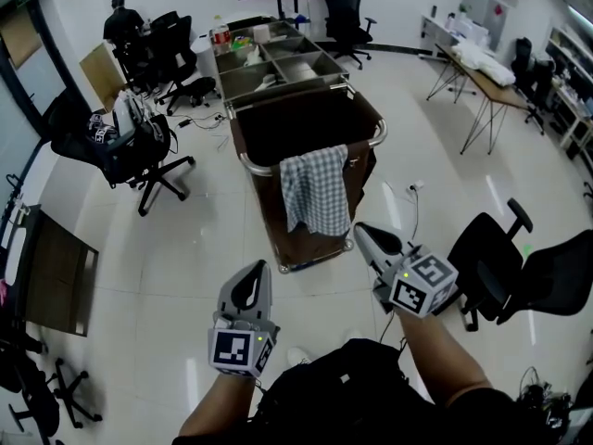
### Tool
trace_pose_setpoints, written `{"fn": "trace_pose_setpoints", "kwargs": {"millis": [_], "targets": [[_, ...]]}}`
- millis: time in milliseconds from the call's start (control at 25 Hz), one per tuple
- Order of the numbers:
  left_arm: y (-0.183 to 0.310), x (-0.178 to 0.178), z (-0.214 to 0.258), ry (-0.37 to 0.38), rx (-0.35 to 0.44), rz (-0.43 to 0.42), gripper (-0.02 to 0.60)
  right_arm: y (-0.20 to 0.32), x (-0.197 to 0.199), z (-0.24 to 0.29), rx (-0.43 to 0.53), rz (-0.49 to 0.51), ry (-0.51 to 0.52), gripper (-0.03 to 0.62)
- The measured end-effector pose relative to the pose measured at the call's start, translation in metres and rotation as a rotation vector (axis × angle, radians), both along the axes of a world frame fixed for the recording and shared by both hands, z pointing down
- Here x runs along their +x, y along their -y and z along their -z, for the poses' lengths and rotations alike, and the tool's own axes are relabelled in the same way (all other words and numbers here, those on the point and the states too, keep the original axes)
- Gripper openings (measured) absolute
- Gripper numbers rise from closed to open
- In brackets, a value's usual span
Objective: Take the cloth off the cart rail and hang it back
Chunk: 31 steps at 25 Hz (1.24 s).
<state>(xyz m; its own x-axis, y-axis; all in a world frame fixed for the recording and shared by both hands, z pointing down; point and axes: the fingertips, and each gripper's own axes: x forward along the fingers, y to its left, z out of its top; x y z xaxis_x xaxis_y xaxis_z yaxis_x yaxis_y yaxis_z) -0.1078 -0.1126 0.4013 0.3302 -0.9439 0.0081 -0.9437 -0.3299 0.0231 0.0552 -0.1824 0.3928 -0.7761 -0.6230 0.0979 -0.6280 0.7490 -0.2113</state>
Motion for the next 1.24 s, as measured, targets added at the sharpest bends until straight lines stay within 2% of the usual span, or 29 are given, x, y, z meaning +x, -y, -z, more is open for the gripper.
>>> {"fn": "trace_pose_setpoints", "kwargs": {"millis": [320, 560, 760, 960, 1240], "targets": [[0.014, 0.044, -0.013, -0.035, -0.062, 0.017, 0.0, -0.008, 0.028, -0.042, -0.03, 0.027, -0.116, 0.011], [0.027, 0.087, 0.002, -0.037, -0.062, 0.034, 0.0, -0.001, 0.05, -0.027, 0.0, 0.076, -0.101, 0.011], [0.03, 0.121, 0.003, -0.049, -0.066, 0.046, 0.0, 0.004, 0.072, -0.026, -0.013, 0.1, -0.088, 0.011], [0.033, 0.134, 0.0, -0.001, -0.035, 0.095, 0.0, 0.011, 0.088, -0.021, 0.02, 0.133, -0.071, 0.011], [0.03, 0.15, -0.001, -0.006, -0.048, 0.122, 0.0, 0.01, 0.108, -0.021, 0.017, 0.173, -0.084, 0.011]]}}
